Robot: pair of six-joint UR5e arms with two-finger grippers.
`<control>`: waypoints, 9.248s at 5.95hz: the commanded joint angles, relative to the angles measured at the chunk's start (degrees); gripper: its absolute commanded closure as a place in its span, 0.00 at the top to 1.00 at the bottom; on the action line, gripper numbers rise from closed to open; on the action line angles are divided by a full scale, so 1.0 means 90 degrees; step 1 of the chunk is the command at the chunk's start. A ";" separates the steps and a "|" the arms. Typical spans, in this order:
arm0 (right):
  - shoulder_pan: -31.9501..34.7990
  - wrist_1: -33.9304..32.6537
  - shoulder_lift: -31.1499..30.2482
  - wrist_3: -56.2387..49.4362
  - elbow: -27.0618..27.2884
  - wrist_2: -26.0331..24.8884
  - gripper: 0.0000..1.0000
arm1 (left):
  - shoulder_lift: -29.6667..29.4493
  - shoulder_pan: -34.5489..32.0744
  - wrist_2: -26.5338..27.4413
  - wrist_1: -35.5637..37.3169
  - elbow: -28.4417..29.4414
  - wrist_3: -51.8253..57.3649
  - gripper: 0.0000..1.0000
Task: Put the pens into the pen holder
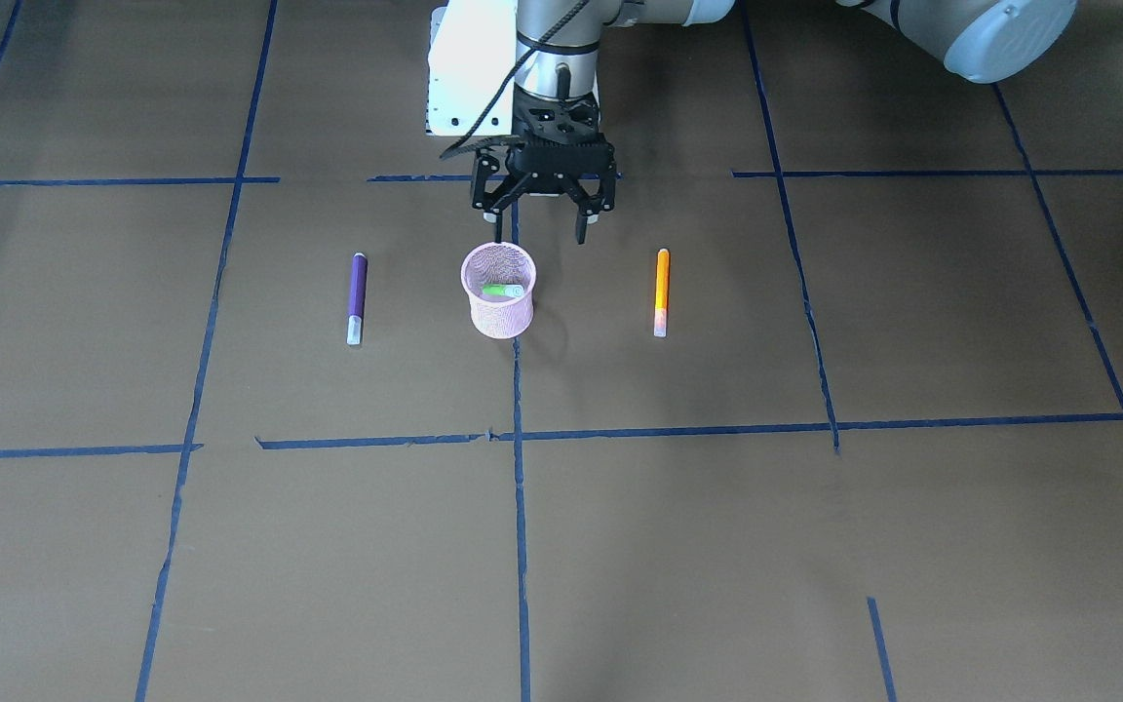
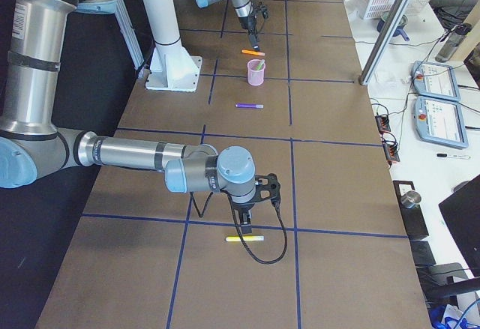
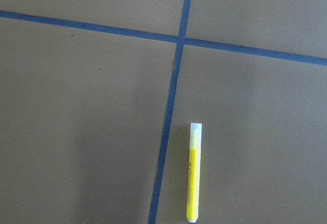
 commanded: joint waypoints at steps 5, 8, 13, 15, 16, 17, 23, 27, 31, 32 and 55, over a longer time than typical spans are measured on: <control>-0.1284 0.2217 0.0439 0.1783 -0.1637 -0.0906 0.95 | 0.1452 -0.1389 -0.2344 0.0417 -0.0980 0.2357 1.00; -0.1542 0.2898 0.0579 0.1857 -0.2540 -0.0927 0.94 | 0.1472 -0.1389 -0.2324 0.0427 -0.1020 0.2357 1.00; -0.1816 0.2898 0.0814 0.1838 -0.2882 -0.0917 0.71 | 0.1491 -0.1399 -0.2305 0.0427 -0.1010 0.2347 1.00; -0.1885 0.2898 0.0814 0.1780 -0.2883 -0.0917 0.62 | 0.1491 -0.1399 -0.2305 0.0427 -0.1000 0.2357 1.00; -0.1904 0.2898 0.0814 0.1731 -0.2883 -0.0917 0.61 | 0.1491 -0.1399 -0.2305 0.0427 -0.1000 0.2357 1.00; -0.1914 0.2898 0.0814 0.1711 -0.2892 -0.0917 0.60 | 0.1491 -0.1399 -0.2305 0.0427 -0.0971 0.2366 1.00; -0.1983 0.3259 0.0843 0.1730 -0.2718 -0.0830 0.00 | 0.1491 -0.1389 -0.2305 0.0417 -0.0980 0.2347 1.00; -0.1973 0.3992 0.0843 0.2735 -0.0594 -0.0993 0.00 | 0.1491 -0.1389 -0.2314 0.0417 -0.0981 0.2366 1.00; -0.3198 0.3992 0.2184 0.3879 0.0799 -0.1890 0.00 | 0.1481 -0.1408 -0.2334 0.0417 -0.1039 0.2337 1.00; -0.3909 0.3963 0.2452 0.4034 0.0963 -0.2619 0.00 | 0.1481 -0.1408 -0.2344 0.0417 -0.1097 0.2337 1.00; -0.4316 -0.1204 0.4262 0.5648 0.1131 -0.1747 1.00 | 0.1394 -0.0960 -0.2061 -0.1764 0.1270 0.1849 0.82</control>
